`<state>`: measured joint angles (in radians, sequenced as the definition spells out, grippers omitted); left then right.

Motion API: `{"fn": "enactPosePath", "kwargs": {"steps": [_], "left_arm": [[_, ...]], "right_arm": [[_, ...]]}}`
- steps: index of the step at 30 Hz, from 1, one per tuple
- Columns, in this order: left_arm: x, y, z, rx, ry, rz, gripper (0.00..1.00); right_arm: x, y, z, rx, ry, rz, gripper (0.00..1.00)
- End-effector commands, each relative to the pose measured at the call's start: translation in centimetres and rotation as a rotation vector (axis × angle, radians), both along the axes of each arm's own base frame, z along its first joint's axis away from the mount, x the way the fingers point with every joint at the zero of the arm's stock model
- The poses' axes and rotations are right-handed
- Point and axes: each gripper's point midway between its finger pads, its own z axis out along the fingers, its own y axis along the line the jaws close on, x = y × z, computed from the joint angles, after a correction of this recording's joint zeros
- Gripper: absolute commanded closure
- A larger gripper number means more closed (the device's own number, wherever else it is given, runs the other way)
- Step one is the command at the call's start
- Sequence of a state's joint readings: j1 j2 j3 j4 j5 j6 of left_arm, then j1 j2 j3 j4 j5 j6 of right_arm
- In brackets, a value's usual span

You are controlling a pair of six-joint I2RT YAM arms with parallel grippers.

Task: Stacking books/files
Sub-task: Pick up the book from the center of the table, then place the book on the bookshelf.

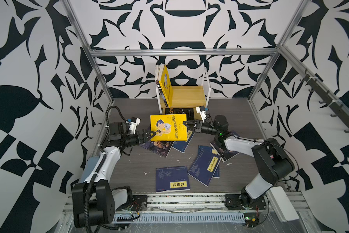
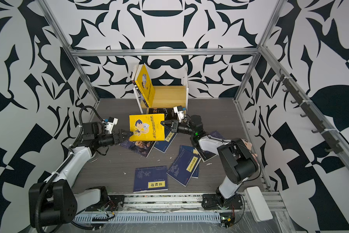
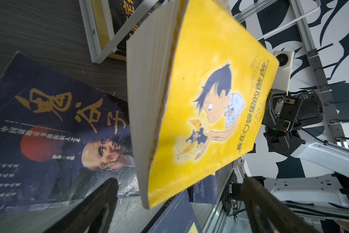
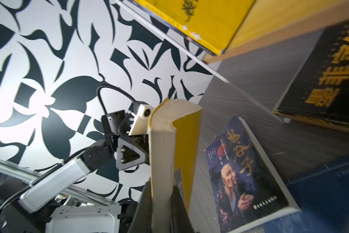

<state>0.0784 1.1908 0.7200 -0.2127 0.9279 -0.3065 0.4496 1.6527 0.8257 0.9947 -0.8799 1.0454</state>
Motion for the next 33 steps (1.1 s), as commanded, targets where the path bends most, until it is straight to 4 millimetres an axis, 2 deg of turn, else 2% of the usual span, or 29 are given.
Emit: {"fn": "enactPosePath", "kwargs": {"steps": [1,7,9,12,15,16,18,22,23,24,25,30,33], "left_arm": [[0.3,-0.3,1.6,-0.035,-0.057,-0.041,0.0],[0.8,-1.0,4.1,-0.136,-0.053,-0.073,0.02],[0.9,-1.2,5.1,-0.175,-0.044,-0.098,0.07],[1.0,-1.5,6.5,-0.219,-0.043,-0.127,0.21],[0.8,-1.7,7.8,-0.247,-0.041,-0.15,0.28],[0.9,-1.7,8.1,-0.251,-0.038,-0.15,0.35],[1.0,-1.7,8.1,-0.248,-0.032,-0.137,0.55],[1.0,-1.5,7.9,-0.24,-0.022,-0.12,0.84],[1.0,-1.5,8.0,-0.24,-0.024,-0.119,0.91],[0.9,-1.5,8.1,-0.24,-0.026,-0.119,0.98],[0.8,-1.5,8.1,-0.238,-0.031,-0.121,1.0],[0.5,-0.9,8.6,-0.241,-0.028,-0.104,1.0],[0.2,-0.9,8.5,-0.237,-0.028,-0.101,1.0]], "right_arm": [[-1.9,-0.1,7.7,0.166,-0.183,0.074,1.0],[-2.5,0.0,8.4,0.216,-0.168,0.124,1.0],[-2.6,0.1,8.4,0.229,-0.161,0.134,1.0],[-2.3,0.5,7.9,0.231,-0.152,0.142,1.0],[-2.0,0.8,7.5,0.228,-0.14,0.142,1.0],[-2.0,0.8,7.3,0.224,-0.141,0.145,1.0],[-1.9,1.0,6.8,0.211,-0.146,0.15,1.0],[-1.3,1.1,5.7,0.181,-0.135,0.126,1.0],[-1.3,1.1,5.4,0.169,-0.139,0.121,0.97],[-1.3,1.1,4.9,0.149,-0.147,0.115,0.9],[-1.2,1.1,4.5,0.125,-0.156,0.107,0.84],[-0.5,0.0,1.2,-0.116,-0.209,-0.016,0.61],[-0.2,-1.4,-0.7,-0.314,-0.265,-0.09,0.53]]}}
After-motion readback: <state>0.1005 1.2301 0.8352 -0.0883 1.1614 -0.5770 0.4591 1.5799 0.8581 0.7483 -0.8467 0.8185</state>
